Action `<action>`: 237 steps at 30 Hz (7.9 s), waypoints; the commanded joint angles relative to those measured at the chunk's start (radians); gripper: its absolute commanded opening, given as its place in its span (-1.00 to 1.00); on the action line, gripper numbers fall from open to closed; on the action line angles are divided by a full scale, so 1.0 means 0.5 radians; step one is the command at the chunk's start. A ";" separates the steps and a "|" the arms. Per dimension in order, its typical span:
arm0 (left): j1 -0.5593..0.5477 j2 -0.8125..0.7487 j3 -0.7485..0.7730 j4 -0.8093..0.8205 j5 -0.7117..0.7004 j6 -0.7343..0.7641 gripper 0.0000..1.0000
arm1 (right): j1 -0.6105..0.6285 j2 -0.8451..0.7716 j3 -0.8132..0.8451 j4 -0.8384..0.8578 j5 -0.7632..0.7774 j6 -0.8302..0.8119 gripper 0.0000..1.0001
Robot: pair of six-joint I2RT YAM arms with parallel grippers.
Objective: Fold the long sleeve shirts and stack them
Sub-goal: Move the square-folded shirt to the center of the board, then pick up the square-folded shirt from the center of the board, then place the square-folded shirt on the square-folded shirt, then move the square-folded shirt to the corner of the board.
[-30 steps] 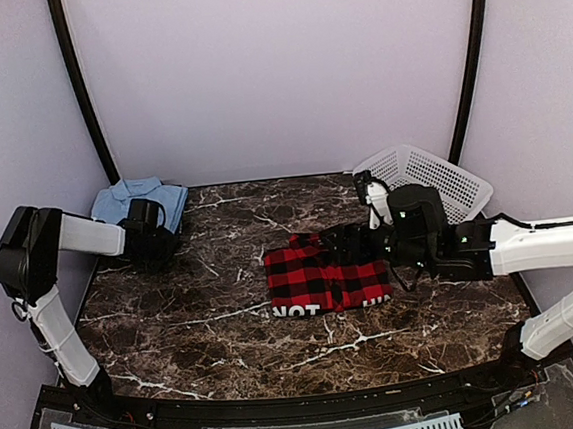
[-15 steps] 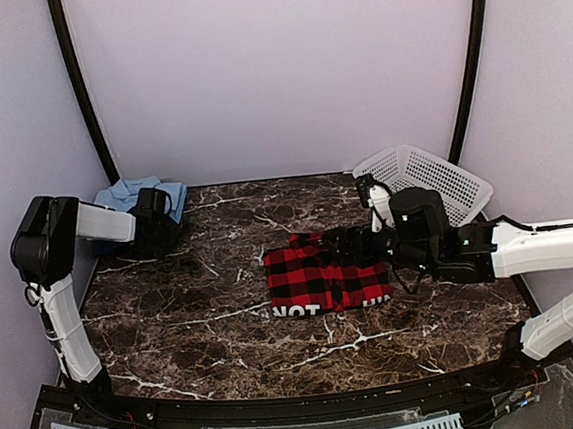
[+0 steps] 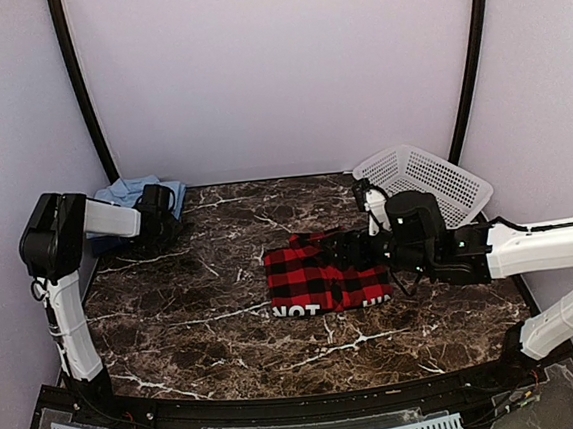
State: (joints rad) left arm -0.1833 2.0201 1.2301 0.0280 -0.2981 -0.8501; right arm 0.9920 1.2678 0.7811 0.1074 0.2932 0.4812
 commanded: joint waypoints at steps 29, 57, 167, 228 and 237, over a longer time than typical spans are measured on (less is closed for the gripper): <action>-0.202 -0.402 -0.428 -0.158 0.252 -0.099 -1.00 | -0.022 0.002 -0.071 0.067 0.000 -0.007 0.77; -1.008 -0.618 -0.331 -0.442 0.366 -0.298 -0.31 | -0.165 -0.100 -0.186 -0.176 -0.044 0.121 0.79; 0.319 -0.838 0.385 -1.328 1.091 0.901 -1.00 | -0.142 2.142 2.658 -0.263 -1.025 0.792 -1.00; -0.983 0.286 0.976 -0.943 0.533 0.534 0.02 | -0.538 0.548 0.771 -0.485 -0.292 0.208 0.81; -0.904 0.457 1.033 -1.091 0.253 0.485 0.03 | -0.548 0.398 0.625 -0.515 -0.241 0.194 0.89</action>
State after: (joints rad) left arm -0.6678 2.2616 1.7390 -0.4355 -0.0799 -0.5892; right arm 0.7250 1.5101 1.1290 -0.1707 0.1417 0.5877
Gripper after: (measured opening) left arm 0.513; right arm 0.944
